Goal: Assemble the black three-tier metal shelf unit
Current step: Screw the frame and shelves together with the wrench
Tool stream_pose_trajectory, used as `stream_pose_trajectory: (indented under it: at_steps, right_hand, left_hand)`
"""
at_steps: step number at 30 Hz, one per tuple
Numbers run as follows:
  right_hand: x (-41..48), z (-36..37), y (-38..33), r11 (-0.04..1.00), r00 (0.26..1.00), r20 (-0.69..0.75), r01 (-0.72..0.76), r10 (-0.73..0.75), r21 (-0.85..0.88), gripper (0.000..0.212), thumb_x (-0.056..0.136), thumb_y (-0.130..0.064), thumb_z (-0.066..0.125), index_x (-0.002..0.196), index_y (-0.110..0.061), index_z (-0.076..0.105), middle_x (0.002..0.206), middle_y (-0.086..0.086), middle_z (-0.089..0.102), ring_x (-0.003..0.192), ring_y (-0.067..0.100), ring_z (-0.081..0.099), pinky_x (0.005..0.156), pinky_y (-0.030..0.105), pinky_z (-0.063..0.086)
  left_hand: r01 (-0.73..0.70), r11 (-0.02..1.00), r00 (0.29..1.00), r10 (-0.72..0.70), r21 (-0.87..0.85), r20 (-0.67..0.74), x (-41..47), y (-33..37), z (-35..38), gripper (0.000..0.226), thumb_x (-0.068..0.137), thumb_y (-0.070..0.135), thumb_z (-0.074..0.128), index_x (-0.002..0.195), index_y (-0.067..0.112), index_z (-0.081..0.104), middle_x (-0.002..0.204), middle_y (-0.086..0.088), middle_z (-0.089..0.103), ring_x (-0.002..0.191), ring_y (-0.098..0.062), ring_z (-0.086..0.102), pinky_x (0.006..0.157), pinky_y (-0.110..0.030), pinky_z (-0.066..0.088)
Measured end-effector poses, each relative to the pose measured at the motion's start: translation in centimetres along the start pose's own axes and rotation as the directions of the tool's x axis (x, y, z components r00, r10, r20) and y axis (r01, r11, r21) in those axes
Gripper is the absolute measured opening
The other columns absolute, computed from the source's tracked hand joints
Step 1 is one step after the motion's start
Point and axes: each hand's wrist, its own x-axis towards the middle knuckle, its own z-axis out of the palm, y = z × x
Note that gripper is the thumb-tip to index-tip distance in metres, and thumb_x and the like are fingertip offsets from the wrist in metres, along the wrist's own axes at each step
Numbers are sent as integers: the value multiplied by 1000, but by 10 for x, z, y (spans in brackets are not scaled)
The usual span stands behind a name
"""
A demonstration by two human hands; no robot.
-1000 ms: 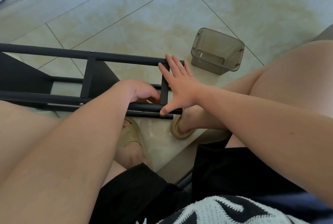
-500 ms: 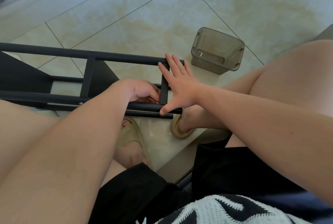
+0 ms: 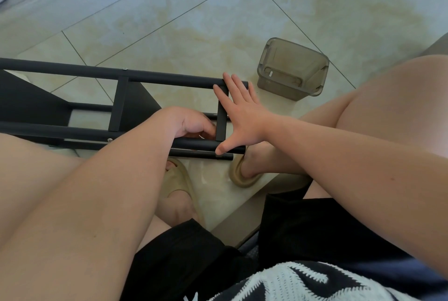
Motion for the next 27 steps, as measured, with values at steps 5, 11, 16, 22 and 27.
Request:
stream_pose_trajectory:
  at_steps: [5, 11, 16, 22, 27]
  right_hand:
    - [-1, 0, 0, 1000, 1000, 2, 3, -3, 5, 150, 60, -81, 74, 160, -13, -15, 161, 15, -34, 149, 29, -33, 123, 52, -14]
    - [0, 0, 0, 1000, 1000, 1, 5, -5, 4, 150, 59, -82, 74, 160, -13, -14, 161, 16, -33, 149, 30, -33, 123, 53, -13]
    - [1, 0, 1, 1000, 1000, -2, 6, -6, 4, 151, 59, -83, 74, 160, -13, -14, 161, 16, -33, 148, 30, -33, 123, 53, -14]
    - [1, 1, 1, 1000, 1000, -1, 12, -12, 7, 151, 59, -82, 74, 160, -13, -15, 161, 16, -33, 148, 31, -33, 123, 54, -13]
    - [2, 1, 2, 1000, 1000, -5, 17, -17, 12, 151, 60, -81, 75, 159, -12, -14, 161, 16, -33, 149, 31, -33, 123, 54, -13]
  left_hand:
    - [-58, 994, 998, 58, -89, -3, 3, -1, 0, 16, 89, -5, 59, 87, 8, 68, 66, -5, 62, 56, -12, 57, 54, -20, 49]
    - [-83, 985, 996, 85, -151, 4, -3, 1, 2, 21, 90, -11, 52, 91, 8, 61, 61, 3, 65, 52, -7, 58, 50, -16, 47]
    - [-46, 987, 997, 55, -152, 53, -2, -2, -2, 24, 93, 0, 53, 110, 6, 70, 103, -7, 73, 89, -16, 68, 81, -25, 54]
    - [-60, 994, 997, 65, -95, 46, 0, -2, -1, 20, 91, -2, 60, 86, 12, 74, 75, -6, 66, 71, -17, 60, 73, -27, 50]
    - [-82, 987, 996, 86, -140, 28, -6, 3, 3, 20, 91, -9, 55, 88, 8, 65, 61, 2, 67, 54, -7, 62, 53, -17, 49]
